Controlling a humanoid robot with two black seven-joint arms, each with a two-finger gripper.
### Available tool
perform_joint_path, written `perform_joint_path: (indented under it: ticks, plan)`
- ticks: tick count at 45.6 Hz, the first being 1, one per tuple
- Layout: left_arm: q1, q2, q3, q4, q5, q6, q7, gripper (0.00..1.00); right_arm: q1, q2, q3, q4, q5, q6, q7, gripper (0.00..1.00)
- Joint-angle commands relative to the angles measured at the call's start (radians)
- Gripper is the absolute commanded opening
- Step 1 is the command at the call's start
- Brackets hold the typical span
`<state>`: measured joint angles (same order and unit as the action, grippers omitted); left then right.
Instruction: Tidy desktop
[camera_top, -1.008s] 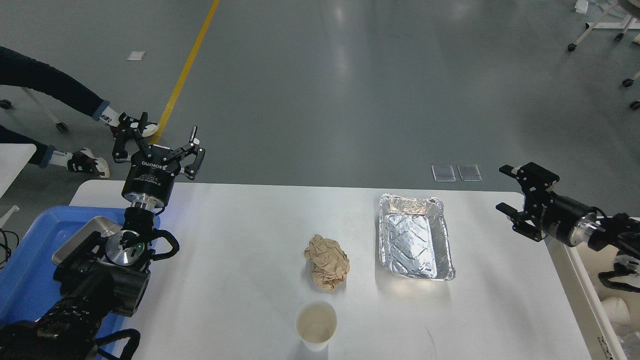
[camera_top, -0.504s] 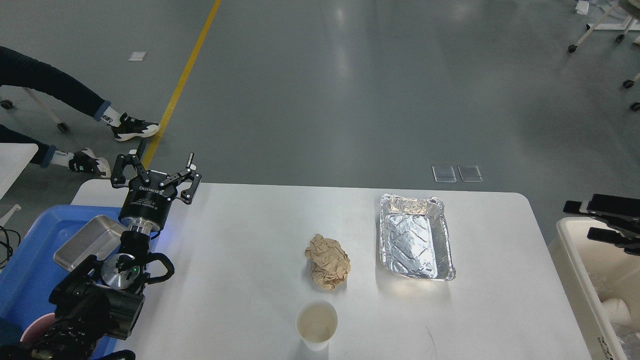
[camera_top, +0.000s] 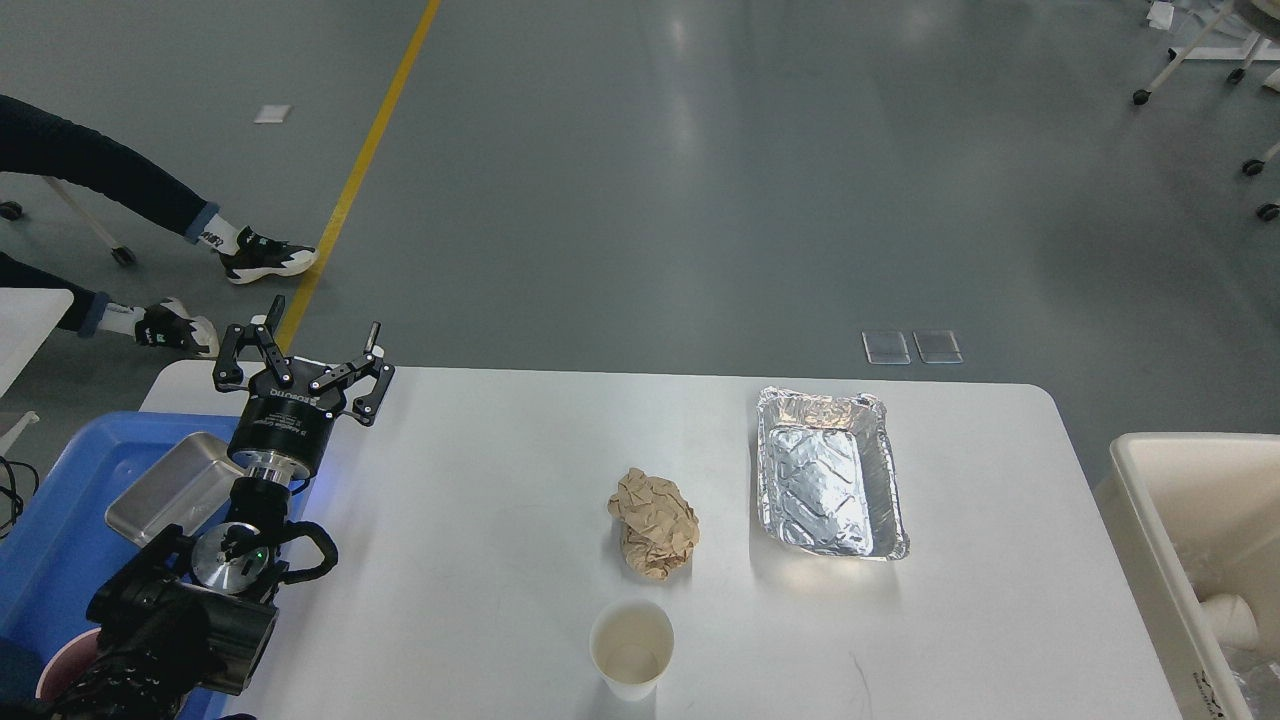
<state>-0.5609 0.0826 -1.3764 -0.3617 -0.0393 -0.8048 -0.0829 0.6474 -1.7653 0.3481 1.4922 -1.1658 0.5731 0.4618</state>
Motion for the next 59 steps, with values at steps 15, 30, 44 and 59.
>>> perform_joint_path:
  ticks: [15,30,44,59]
  plan:
    - [0.041,0.000,0.010,0.000,-0.001,-0.010,0.000,0.98,-0.005,0.168,-0.193,0.013,0.014,0.060,-0.019,1.00]
    - [0.050,0.022,0.011,0.000,0.001,-0.010,0.000,0.98,-0.005,0.452,-0.210,-0.004,0.159,0.113,-0.078,1.00]
    - [0.052,0.045,0.011,0.000,0.001,-0.002,0.000,0.98,-0.002,0.674,-0.207,-0.070,0.336,0.036,-0.242,1.00]
    - [0.055,0.052,0.023,0.000,0.001,0.004,-0.001,0.98,-0.011,0.857,-0.210,-0.234,0.482,-0.142,-0.296,1.00]
